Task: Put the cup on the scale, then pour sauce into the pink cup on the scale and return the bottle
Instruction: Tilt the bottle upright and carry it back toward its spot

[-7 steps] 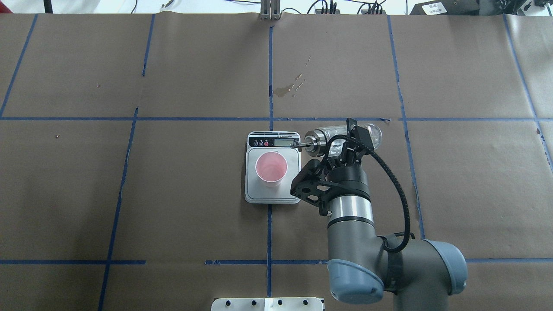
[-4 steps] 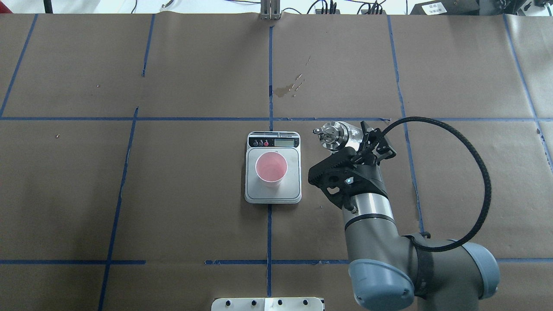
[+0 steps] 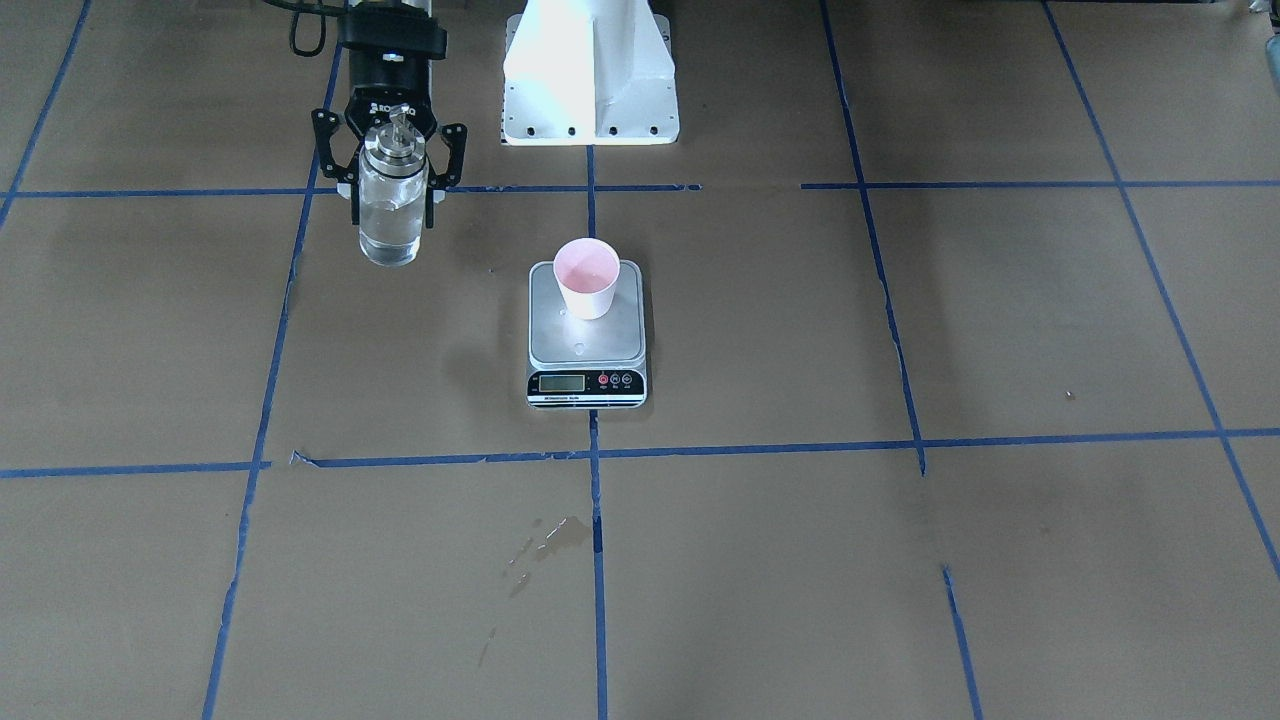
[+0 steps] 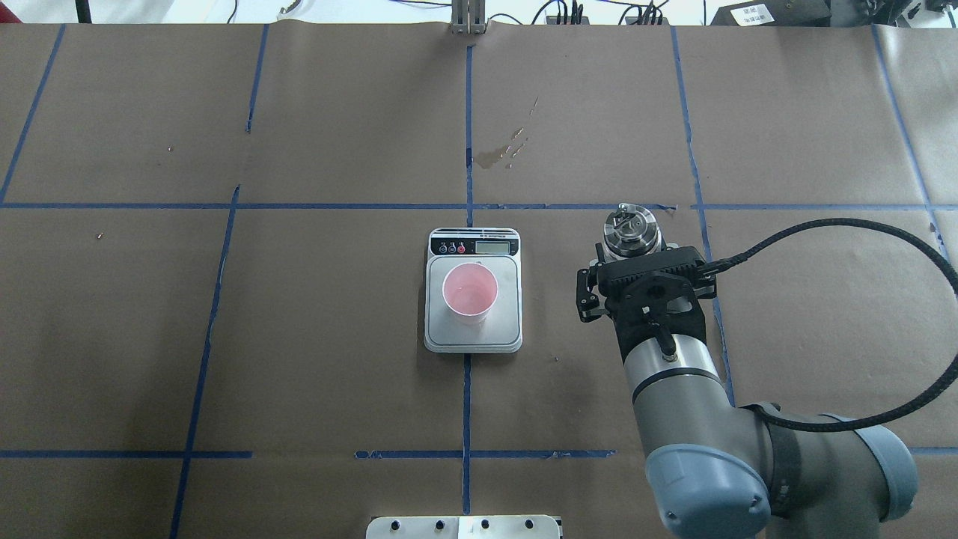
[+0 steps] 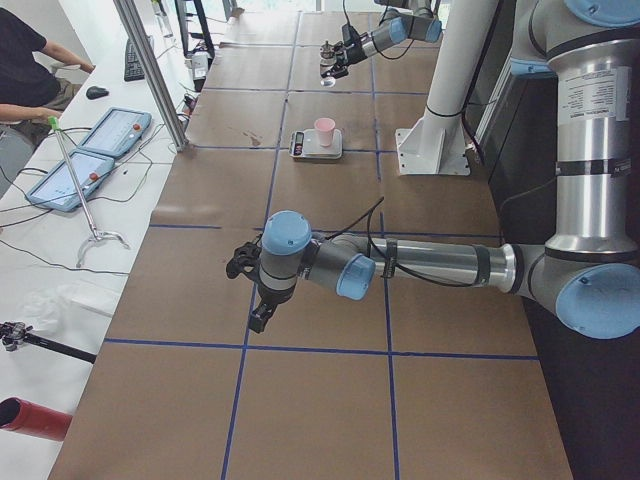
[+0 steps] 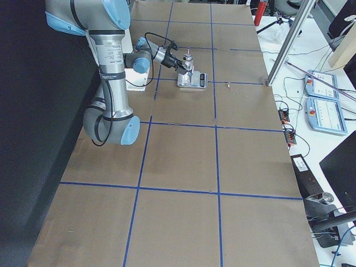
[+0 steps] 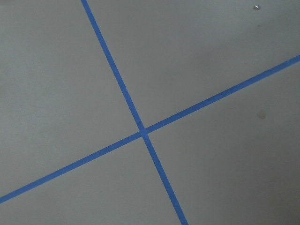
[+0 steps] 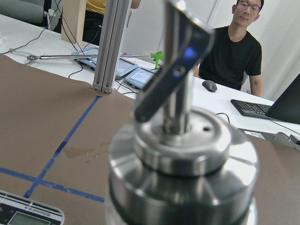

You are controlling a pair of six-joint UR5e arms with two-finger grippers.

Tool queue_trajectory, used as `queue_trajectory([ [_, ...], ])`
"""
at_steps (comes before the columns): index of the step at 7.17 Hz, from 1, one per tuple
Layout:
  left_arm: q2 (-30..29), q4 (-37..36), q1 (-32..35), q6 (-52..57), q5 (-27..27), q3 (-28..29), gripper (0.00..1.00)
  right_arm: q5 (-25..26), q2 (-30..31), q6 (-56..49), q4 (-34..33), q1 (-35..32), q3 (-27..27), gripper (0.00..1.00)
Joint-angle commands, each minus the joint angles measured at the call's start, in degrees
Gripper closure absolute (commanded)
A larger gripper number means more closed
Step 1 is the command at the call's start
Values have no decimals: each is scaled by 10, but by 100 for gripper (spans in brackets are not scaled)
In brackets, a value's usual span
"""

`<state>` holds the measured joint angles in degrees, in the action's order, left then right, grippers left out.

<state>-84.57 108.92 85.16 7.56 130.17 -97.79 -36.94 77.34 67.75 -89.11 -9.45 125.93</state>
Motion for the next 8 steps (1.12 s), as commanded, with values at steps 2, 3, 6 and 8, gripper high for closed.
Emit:
queue_trajectory([
  [2, 4, 1, 6, 0, 0, -5, 0, -18, 148, 41, 295, -8, -39, 100],
  [3, 5, 0, 6, 0, 0, -6, 0, -20, 151, 41, 296, -13, -49, 100],
  [6, 7, 4, 6, 0, 0, -6, 0, -64, 192, 64, 299, -36, -89, 100],
  [8, 8, 5, 7, 0, 0, -7, 0, -97, 195, 127, 299, -48, -96, 100],
])
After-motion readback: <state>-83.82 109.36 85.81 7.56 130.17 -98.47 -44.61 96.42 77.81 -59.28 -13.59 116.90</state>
